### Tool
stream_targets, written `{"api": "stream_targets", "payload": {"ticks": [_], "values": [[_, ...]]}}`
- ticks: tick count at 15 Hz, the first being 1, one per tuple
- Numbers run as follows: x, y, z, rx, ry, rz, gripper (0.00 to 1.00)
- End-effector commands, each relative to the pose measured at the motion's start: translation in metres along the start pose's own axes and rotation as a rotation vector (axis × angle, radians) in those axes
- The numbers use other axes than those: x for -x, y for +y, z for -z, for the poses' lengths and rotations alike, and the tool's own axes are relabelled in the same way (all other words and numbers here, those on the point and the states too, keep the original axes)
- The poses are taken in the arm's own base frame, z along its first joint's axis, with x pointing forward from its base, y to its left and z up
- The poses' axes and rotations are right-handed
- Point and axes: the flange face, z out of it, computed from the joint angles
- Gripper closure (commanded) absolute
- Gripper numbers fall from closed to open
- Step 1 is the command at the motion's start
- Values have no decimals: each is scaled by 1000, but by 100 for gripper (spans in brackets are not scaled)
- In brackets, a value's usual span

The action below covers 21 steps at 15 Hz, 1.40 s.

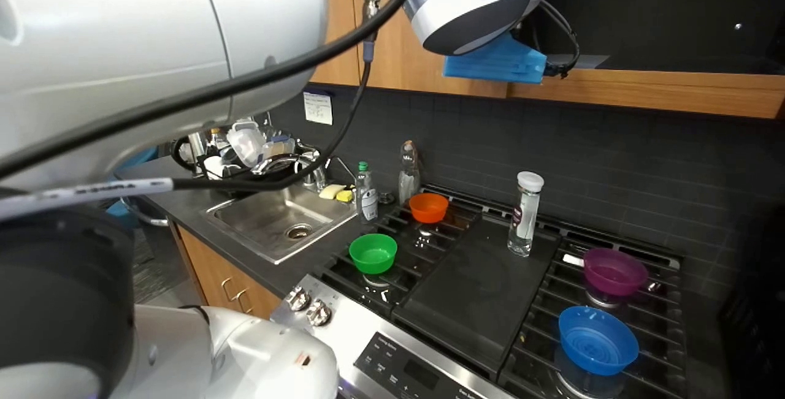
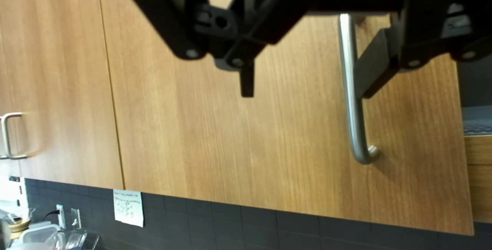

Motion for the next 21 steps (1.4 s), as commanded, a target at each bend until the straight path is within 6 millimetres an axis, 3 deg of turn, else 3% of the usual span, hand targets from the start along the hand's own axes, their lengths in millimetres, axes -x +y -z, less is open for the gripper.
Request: {"api": "stream_targets", "payload": {"ticks": [1, 5, 6, 8, 16, 18, 21], "values": [[-8, 0, -7, 24, 21, 29, 1], [-11, 1, -14, 39, 30, 43, 0], [-12, 1, -15, 35, 29, 40, 25], [-11, 0, -17, 34, 26, 39, 29], [-11, -4, -9, 87, -16, 41, 92], [-11, -7, -6, 104, -24, 51, 100], [-10, -13, -3, 118, -40, 72, 97]]}}
